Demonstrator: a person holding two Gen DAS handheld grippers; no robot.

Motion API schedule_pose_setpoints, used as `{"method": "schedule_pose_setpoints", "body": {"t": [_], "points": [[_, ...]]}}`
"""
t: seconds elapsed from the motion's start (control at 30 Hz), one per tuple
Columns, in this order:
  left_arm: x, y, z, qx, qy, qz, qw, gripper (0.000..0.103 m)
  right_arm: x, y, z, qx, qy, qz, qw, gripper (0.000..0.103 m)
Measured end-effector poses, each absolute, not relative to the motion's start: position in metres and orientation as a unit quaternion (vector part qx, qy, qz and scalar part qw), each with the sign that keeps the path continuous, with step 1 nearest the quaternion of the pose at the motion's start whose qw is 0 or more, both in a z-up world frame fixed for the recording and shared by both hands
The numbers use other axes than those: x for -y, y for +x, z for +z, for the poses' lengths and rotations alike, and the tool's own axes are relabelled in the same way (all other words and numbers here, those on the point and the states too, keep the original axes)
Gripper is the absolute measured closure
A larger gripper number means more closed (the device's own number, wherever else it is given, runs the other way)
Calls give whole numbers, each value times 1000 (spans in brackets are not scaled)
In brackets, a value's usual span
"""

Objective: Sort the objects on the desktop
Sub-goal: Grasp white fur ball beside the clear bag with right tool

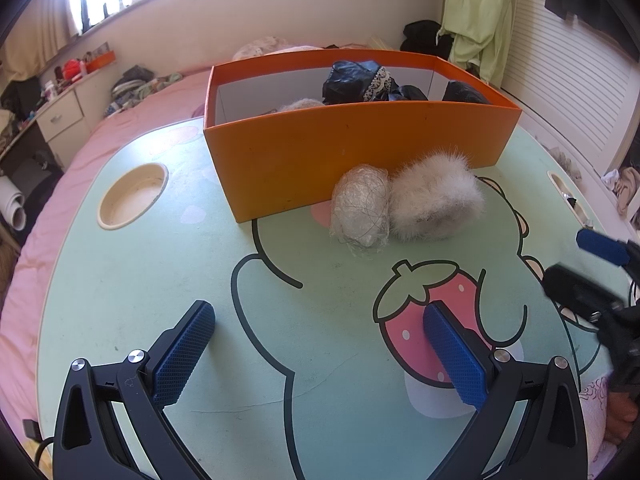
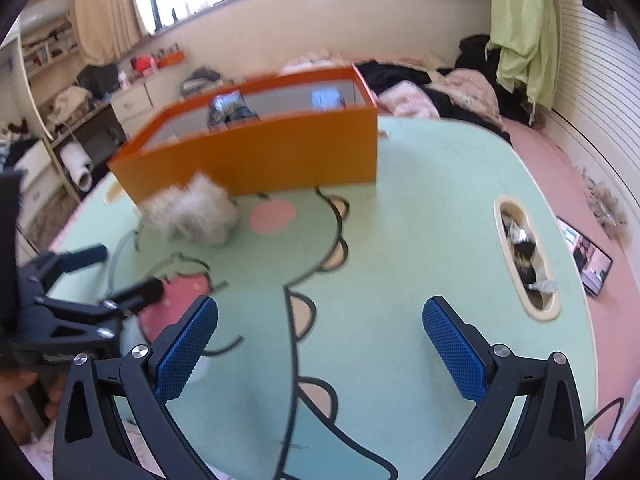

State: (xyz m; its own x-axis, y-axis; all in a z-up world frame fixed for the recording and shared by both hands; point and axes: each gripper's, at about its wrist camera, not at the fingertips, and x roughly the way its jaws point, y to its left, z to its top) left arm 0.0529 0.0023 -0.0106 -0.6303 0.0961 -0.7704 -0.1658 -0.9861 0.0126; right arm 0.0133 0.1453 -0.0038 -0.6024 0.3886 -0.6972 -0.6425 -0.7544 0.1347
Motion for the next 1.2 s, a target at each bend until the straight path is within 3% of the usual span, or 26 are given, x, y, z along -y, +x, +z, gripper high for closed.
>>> {"method": "schedule_pose_setpoints", "body": {"t": [0.2,0.4,0.47,0.5,0.53,0.57,0.6,0.63,0.8,1.07,1.2], "points": [[-3,53,-11,-41,-424,902,72,0,-145,-21,13,-206,-336,882,257,16],[-2,53,-12,-41,-424,902,73,0,-145,-66,16,-183,-367,879,245,26],[-2,53,-12,-41,-424,902,73,0,-148,-79,5,-173,-394,872,234,41],[-2,54,-12,-41,-424,902,73,0,-150,-84,-1,-167,-406,867,235,64],[-2,53,-12,-41,-423,902,73,0,-148,-87,-5,-151,-410,865,246,75],[-2,53,-12,-40,-423,902,73,0,-145,-86,-5,-138,-409,867,251,76],[-2,53,-11,-40,-423,902,73,0,-143,-84,-4,-139,-409,868,243,91],[-2,53,-11,-40,-423,902,73,0,-141,-79,-3,-142,-405,871,239,95],[-1,53,-11,-40,-423,902,73,0,-118,-51,15,-86,-372,886,263,95],[-1,54,-12,-40,-423,902,73,0,-112,-20,7,-74,-371,886,268,95],[-1,54,-12,-40,-423,902,73,0,-116,-27,8,-72,-368,886,272,86]]}}
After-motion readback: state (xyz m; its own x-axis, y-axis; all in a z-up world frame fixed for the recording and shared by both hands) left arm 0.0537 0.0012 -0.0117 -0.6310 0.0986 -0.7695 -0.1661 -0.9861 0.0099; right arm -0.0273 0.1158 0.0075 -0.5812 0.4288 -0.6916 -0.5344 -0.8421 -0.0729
